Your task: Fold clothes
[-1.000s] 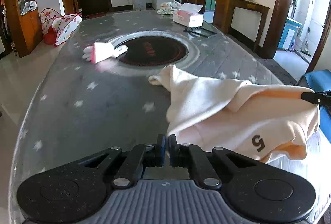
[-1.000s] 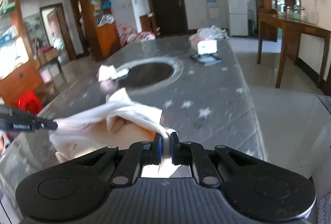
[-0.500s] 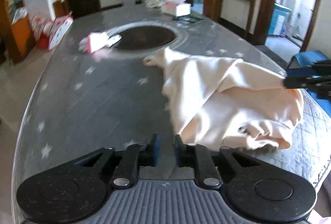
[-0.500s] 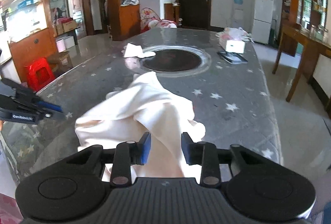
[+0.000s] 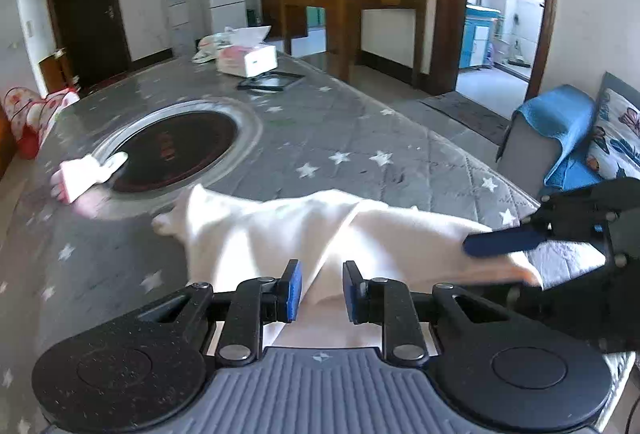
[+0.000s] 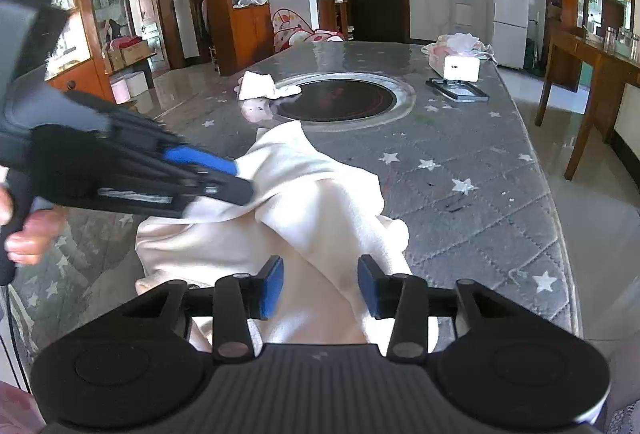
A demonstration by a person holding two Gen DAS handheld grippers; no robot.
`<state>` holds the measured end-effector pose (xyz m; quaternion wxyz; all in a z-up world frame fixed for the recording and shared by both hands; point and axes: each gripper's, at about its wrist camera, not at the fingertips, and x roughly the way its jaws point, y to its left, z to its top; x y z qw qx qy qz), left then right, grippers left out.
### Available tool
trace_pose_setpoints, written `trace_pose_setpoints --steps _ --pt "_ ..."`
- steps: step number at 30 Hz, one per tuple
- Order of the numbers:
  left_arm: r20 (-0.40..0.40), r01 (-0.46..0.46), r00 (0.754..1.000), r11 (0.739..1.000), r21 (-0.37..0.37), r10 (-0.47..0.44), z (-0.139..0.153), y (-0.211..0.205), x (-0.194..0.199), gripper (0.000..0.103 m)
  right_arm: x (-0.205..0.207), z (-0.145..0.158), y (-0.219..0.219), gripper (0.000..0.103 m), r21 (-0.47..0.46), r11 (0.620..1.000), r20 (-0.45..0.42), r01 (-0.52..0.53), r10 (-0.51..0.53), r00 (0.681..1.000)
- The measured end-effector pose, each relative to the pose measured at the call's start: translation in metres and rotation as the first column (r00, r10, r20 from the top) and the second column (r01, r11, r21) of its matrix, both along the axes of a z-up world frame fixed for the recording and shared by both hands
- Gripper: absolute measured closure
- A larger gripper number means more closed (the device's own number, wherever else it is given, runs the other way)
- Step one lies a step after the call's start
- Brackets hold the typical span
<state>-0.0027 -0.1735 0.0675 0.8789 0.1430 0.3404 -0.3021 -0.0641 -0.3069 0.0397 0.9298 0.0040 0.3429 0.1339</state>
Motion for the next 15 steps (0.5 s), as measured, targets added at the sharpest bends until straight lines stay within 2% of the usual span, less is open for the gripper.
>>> trace_pose_setpoints --steps 3,5,7,9,10,11,15 --pt "0.003 0.008 1.000 1.000 0.009 -0.008 -0.006 -0.013 0.009 0.073 0.001 -0.002 -0.002 0.059 0.013 1.000 -0.001 -0.003 0.003 1.000" --pt "0.001 0.022 1.000 1.000 0.012 -0.022 -0.011 -0.019 0.015 0.064 0.003 -0.004 -0.003 0.056 0.020 1.000 -0.002 -0.006 0.006 1.000" --pt "-0.004 0.024 1.000 1.000 0.019 -0.024 -0.016 -0.024 0.022 0.065 0.003 -0.006 -0.003 0.056 0.024 1.000 -0.003 -0.009 0.009 1.000" --pt "-0.001 0.029 1.000 0.999 0.018 -0.029 -0.019 -0.027 0.027 0.072 0.004 -0.008 -0.004 0.056 0.029 1.000 -0.005 -0.010 0.010 1.000" --pt "-0.001 0.029 1.000 1.000 0.011 -0.029 -0.020 -0.026 0.030 0.084 0.005 -0.009 -0.004 0.056 0.030 0.999 -0.007 -0.010 0.011 1.000" --pt "-0.005 0.027 1.000 1.000 0.002 -0.027 -0.021 -0.024 0.033 0.091 0.005 -0.010 -0.004 0.056 0.029 1.000 -0.008 -0.011 0.011 1.000" --pt "-0.017 -0.018 1.000 0.997 -0.072 0.016 -0.016 -0.004 0.040 0.098 0.006 -0.011 -0.005 0.056 0.024 1.000 -0.010 -0.014 0.015 1.000"
